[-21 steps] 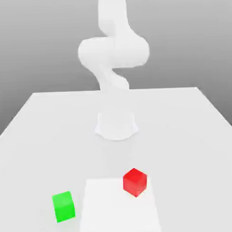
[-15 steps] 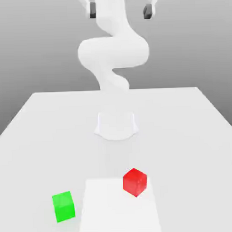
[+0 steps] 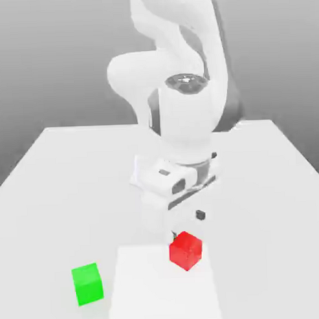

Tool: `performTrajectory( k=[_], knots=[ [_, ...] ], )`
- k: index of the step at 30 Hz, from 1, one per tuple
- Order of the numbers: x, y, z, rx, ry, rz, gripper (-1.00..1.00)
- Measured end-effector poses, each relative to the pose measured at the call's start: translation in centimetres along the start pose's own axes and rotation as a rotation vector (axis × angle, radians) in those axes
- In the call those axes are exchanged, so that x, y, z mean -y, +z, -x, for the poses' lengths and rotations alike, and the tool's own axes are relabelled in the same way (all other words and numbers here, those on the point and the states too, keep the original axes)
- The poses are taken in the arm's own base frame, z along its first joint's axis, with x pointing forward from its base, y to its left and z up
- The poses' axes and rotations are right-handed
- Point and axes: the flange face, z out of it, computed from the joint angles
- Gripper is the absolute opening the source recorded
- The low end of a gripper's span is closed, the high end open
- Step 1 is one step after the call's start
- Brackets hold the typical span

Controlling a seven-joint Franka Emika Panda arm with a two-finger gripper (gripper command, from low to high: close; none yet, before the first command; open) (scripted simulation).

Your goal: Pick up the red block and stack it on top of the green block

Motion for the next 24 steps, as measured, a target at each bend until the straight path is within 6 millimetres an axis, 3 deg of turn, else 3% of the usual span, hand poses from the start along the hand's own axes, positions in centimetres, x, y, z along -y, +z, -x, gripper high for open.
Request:
performTrajectory(
  k=[3, 4, 11, 18, 21, 24],
  knots=[
    [-0.1, 2.8, 0.2, 0.003, 0.000, 0.001, 0.00],
    [-0.1, 3.4, 0.3, 0.004, 0.000, 0.001, -1.00],
    [-0.1, 3.5, 0.3, 0.005, 0.000, 0.001, -1.00],
    [-0.1, -2.0, 0.3, 0.005, 0.001, 0.001, -1.00],
    [-6.0, -3.6, -2.3, 0.006, 0.172, -0.001, -1.00],
    [-13.6, -5.0, -4.5, 0.007, 0.367, -0.001, -1.00]
  ],
)
